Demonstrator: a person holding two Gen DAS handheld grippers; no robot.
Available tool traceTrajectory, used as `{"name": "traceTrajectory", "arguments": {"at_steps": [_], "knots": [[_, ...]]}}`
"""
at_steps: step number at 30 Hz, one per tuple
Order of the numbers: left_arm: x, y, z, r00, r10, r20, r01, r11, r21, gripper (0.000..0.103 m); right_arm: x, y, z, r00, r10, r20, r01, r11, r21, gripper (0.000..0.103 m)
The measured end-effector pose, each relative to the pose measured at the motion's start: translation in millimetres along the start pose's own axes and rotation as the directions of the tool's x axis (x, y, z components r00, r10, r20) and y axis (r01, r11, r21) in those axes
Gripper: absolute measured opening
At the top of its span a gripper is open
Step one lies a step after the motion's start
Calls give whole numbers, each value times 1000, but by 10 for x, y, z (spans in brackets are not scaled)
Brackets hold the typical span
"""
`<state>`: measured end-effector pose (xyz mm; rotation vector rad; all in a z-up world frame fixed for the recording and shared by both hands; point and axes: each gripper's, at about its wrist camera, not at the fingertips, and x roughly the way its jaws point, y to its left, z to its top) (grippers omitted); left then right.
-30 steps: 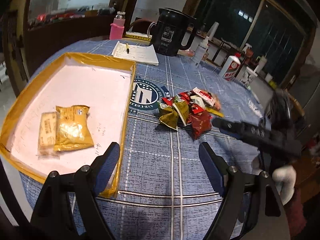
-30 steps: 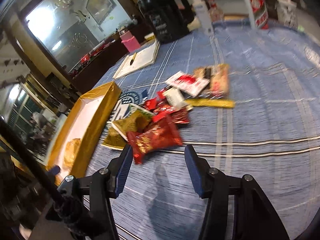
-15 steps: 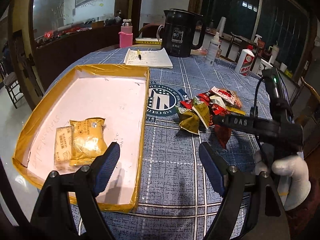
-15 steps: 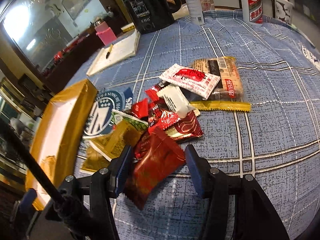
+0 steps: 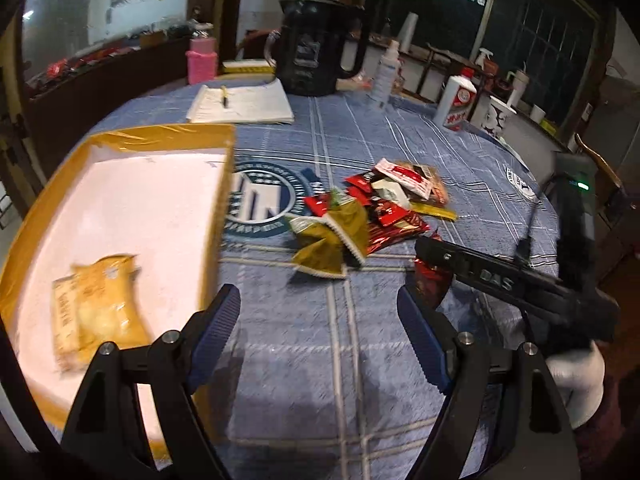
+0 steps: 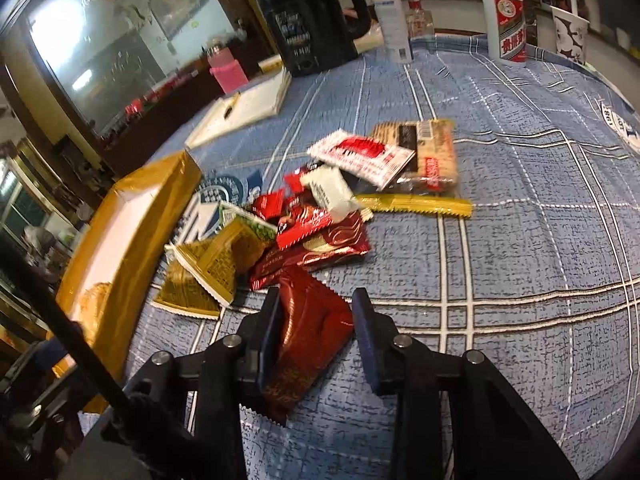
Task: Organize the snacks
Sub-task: 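Grasp the green-gold packet with the left tool while the right tool grasps a red candy bag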
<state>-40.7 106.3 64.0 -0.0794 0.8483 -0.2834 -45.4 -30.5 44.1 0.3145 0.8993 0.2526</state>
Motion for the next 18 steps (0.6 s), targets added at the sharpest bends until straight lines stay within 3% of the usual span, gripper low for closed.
{"name": "traceTrajectory", "arguments": {"at_steps": [3,6,13,14,16,17,18], "knots": [[185,-116,163,1000,2,-17,-1,999,38,81,-59,-43,21,999,27,31,-28,1000,8,19],[384,-248,317,1000,2,-23,0,995,97,81,-79,-88,-1,998,36,50,-36,999,10,18],[966,-434,498,990,84,-110,-56,971,231,80,-107,-230,-8,994,95,60,-99,993,60,18],[1025,-440,495,988,94,-123,-62,969,240,76,-106,-229,-7,993,100,59,-103,993,59,18],[1104,-438,483,982,119,-143,-79,964,255,49,-108,-228,-15,993,106,55,-109,992,56,19],[1119,-422,477,981,116,-153,-76,966,245,41,-99,-235,-19,993,112,50,-114,992,59,20],[1102,-409,476,983,113,-144,-77,969,236,41,-92,-245,-22,992,118,45,-121,991,65,24]]}}
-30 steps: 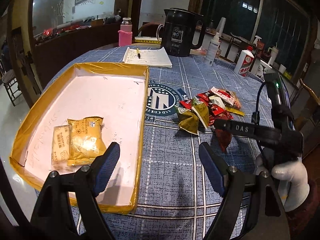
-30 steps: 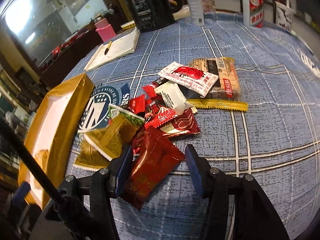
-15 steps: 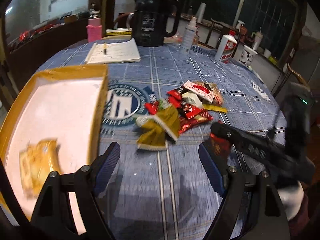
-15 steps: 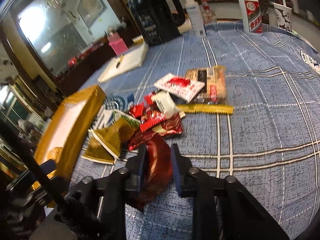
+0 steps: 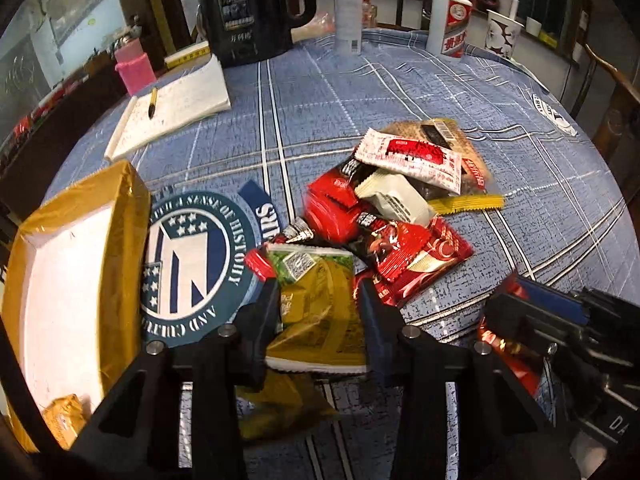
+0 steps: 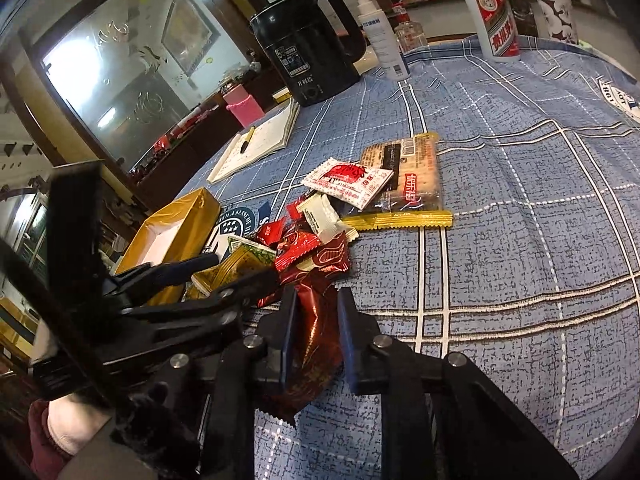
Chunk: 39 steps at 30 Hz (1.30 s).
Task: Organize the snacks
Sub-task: 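Grasp the green-gold packet with the left tool while the right tool grasps a red candy bag, then carry both packets into the white tray and open both tools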
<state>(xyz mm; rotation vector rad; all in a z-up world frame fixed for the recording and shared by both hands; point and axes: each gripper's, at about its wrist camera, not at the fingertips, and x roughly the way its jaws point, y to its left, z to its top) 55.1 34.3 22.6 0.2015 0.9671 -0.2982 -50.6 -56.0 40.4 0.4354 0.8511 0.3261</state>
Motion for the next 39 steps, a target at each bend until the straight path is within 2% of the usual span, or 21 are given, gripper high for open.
{"name": "traceTrajectory", "arguments": {"at_steps": [3,7,11,17,18,21,29,34,39], "knots": [[-48,7,-33,1000,3,16,-3,1000,-18,40,48,-38,-5,1000,4,-26,-3,1000,21,33],[-201,11,-95,998,-12,54,14,999,-42,40,99,10,-49,999,-8,-51,8,1000,-6,41],[-465,53,-178,993,-25,113,34,997,-72,40,113,112,-93,998,-46,-40,43,997,-70,43],[-902,335,-434,978,-69,195,107,976,-188,40,73,274,-167,997,-73,-22,69,984,-163,33],[-958,389,-482,976,-69,207,112,972,-206,40,62,297,-166,998,-58,-19,54,984,-172,20],[-1134,626,-667,969,-45,245,112,957,-268,40,-19,372,-168,998,-70,0,68,981,-183,14],[-1475,1329,-1179,947,13,322,136,890,-436,40,-91,646,-159,998,-65,8,65,979,-194,13],[-1487,1677,-1365,944,47,327,131,854,-503,40,-65,1161,-148,1000,-6,-10,3,963,-271,13],[-1445,1932,-1460,946,58,319,127,838,-530,40,132,1755,-206,997,46,-62,-65,933,-353,13]]}}
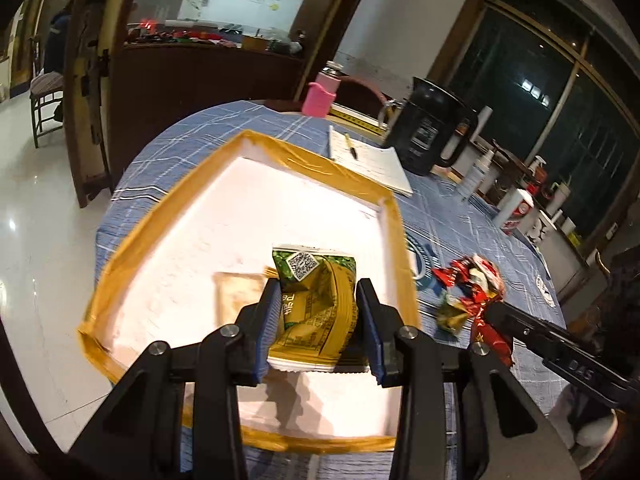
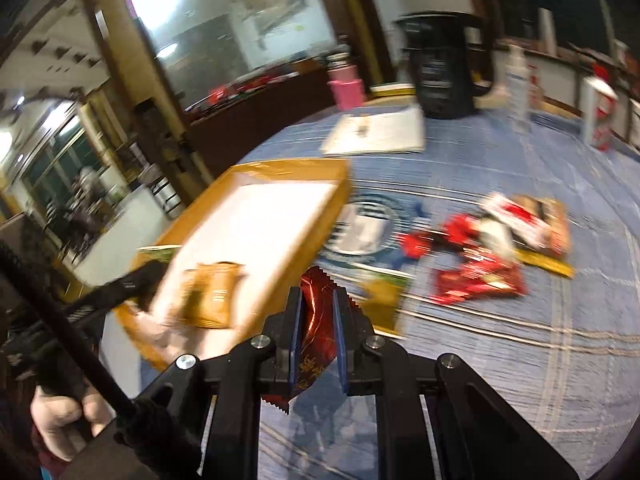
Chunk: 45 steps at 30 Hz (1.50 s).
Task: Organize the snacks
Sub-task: 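Carry both packets into the white tray and open both tools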
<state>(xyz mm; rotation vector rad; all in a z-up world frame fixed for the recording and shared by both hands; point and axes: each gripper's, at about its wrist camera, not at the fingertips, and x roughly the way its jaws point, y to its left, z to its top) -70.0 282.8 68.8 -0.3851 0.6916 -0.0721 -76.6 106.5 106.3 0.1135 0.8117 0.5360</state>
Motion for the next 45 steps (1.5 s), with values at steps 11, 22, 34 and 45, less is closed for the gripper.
{"name": "traceTrajectory", "arguments": {"at_steps": [11,22,34,45], "knots": [[279,374,215,997,62,-41,-62,998,16,40,893,542,369,994,-42,-96,34,996,-83,13],[130,397,209,996,82,-20,-81,994,70,61,1203,573,448,992,-32,-123,30,999,-17,21],[-304,-8,75,985,163,59,-169,978,120,82,403,210,340,1000,14,-7,-13,997,78,27],[-654,-941,-189,973,180,147,-212,948,237,82,-748,-593,-21,991,-98,87,88,990,112,27]]}}
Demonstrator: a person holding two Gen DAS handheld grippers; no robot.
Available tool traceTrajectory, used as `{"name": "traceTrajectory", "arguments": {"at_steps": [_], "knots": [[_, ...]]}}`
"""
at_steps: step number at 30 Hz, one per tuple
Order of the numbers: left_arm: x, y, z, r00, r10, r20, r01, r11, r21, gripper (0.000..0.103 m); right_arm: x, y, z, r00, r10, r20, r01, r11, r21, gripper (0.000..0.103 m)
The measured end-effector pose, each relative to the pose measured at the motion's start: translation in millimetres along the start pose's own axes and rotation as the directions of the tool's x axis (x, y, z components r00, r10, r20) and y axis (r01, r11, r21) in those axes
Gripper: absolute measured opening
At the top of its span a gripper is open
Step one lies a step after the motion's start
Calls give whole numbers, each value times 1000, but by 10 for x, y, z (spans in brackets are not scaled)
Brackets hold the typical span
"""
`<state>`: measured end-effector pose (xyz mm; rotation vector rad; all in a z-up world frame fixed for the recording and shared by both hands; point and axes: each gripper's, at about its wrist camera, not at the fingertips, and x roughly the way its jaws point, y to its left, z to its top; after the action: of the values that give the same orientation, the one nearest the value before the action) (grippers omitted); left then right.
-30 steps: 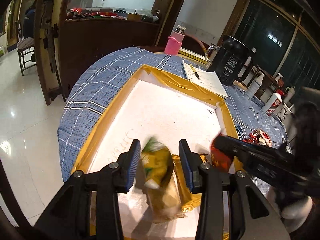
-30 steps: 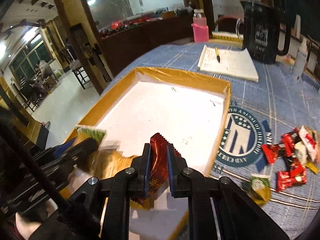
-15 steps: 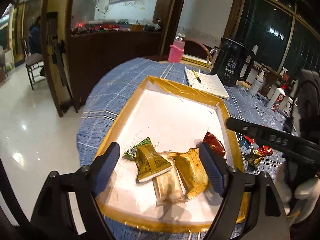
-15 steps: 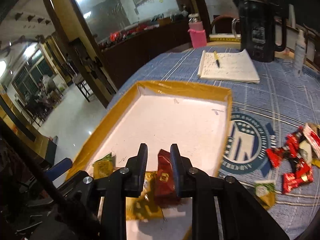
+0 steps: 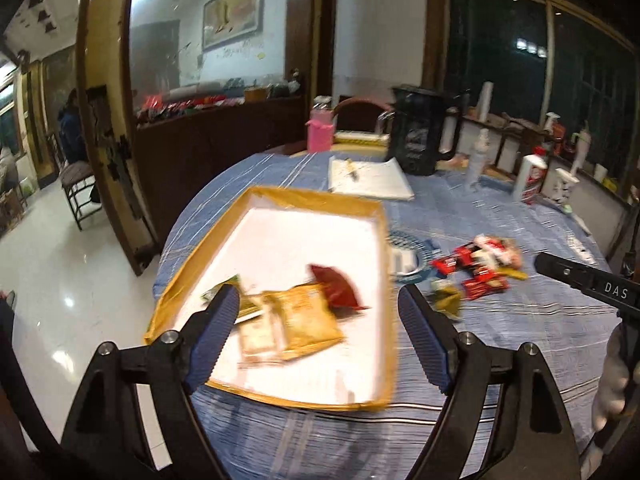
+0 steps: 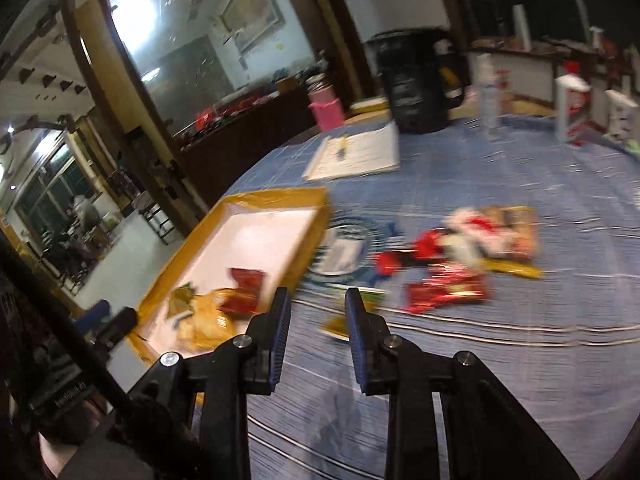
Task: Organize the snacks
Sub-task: 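Carry both packets into the white tray and open both tools, then grasp a green QR-code packet with the left tool while the right tool grasps a white-red packet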
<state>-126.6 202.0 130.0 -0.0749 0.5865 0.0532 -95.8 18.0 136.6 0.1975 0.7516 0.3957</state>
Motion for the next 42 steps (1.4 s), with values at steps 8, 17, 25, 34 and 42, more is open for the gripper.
{"name": "traceTrajectory", "arguments": {"at_steps": [8,17,25,34,42], "knots": [[-531,-278,338,988,-99,115,102,994,-24,82,-1291,-1001,491,932,-319,172,319,947,30,27],[-91,-685,594,982,-183,39,183,983,23,85,-2062,-1439,1236,828,-512,228,513,856,60,38],[1079,-1145,227,944,-233,-234,255,965,65,85,-540,-1499,713,962,-270,-33,269,963,-29,40],[1573,-1224,3,930,-168,-328,218,968,122,85,987,-1241,689,978,-43,-203,34,998,-45,41],[1726,-1349,-60,927,-136,-349,208,962,177,85,1394,-1027,660,966,-107,-234,69,983,-168,42]]}}
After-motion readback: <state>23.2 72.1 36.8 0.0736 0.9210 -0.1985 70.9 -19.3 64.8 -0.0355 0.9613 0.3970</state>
